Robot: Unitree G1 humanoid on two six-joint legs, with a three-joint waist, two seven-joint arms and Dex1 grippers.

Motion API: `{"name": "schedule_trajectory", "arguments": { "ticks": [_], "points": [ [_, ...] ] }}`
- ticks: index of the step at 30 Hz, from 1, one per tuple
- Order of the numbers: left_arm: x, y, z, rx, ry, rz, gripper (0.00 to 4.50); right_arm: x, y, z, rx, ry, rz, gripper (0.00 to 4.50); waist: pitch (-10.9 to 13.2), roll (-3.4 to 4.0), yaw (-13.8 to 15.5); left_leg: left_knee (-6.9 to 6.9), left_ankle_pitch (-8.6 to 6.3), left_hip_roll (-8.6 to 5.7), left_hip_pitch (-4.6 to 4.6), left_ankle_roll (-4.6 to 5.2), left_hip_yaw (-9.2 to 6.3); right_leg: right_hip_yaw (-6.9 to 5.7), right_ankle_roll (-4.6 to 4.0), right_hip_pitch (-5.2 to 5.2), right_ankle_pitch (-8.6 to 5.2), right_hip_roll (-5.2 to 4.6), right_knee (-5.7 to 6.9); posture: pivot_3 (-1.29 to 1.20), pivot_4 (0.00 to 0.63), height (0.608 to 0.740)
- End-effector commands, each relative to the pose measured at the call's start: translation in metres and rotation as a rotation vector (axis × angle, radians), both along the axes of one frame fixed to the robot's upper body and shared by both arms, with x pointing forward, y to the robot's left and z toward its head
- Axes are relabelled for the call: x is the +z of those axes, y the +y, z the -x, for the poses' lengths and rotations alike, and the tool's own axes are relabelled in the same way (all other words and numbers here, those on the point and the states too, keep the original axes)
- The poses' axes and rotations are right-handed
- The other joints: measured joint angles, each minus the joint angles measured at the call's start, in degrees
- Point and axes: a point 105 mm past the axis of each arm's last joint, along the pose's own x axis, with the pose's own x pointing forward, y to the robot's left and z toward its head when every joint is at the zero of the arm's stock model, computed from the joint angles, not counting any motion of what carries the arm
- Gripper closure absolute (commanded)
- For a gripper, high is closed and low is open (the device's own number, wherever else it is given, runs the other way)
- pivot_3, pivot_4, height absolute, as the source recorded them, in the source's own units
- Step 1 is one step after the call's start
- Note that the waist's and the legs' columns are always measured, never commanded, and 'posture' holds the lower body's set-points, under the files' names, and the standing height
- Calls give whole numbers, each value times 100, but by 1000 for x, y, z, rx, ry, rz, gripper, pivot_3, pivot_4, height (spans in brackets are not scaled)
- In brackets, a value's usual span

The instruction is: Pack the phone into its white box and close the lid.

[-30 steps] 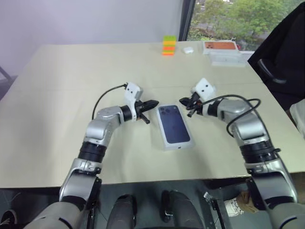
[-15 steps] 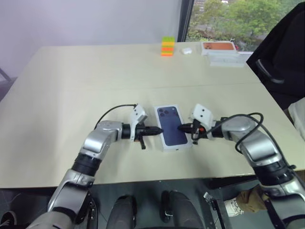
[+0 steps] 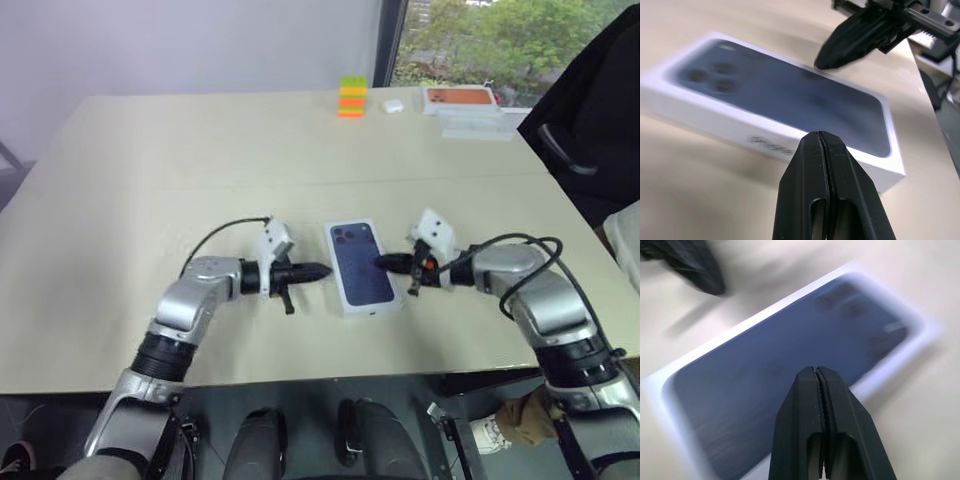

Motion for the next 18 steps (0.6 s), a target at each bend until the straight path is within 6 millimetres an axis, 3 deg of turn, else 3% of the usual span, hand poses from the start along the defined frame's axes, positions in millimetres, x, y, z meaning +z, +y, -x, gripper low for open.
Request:
{"name": "schedule_trajectory", "arguments": {
  "ticks": [1,3,8,9,10,11,18],
  "points": [
    [27,27,-5,53,-68,28,4243,30,-3,2,33,-78,-101,3568,0,0,6,0,0,0,-1,0,0,0,0,0,0,0,0,0,150,740],
    [30,45,-9,106,-60,13,3620,38,-10,1,26,-132,-90,2594,0,0,6,0,0,0,-1,0,1,-4,0,0,0,-3,-2,0,150,740],
    [46,76,-2,152,-106,42,1192,40,-31,9,47,-172,-49,149,0,0,18,2,0,-5,-2,0,3,-3,1,3,0,-12,-6,0,150,740],
    [41,82,3,153,-103,18,612,40,-34,11,51,-169,-40,0,0,0,17,2,0,-5,-2,0,3,-2,1,4,0,-12,-7,0,150,740],
    [35,89,10,156,-93,-10,516,39,-38,17,65,-160,-31,0,0,0,19,2,0,-5,-2,0,5,-2,1,4,0,-12,-7,0,150,740],
    [30,94,15,157,-86,-30,22,38,-41,21,75,-152,-27,0,0,1,2,2,0,-5,-2,0,10,-3,0,4,0,-12,-6,0,150,740],
    [24,138,34,266,-152,-128,6,37,-68,40,95,-186,55,0,1,1,13,-4,0,2,2,-1,14,4,0,-4,-1,-5,-4,0,150,740]
  ]
}}
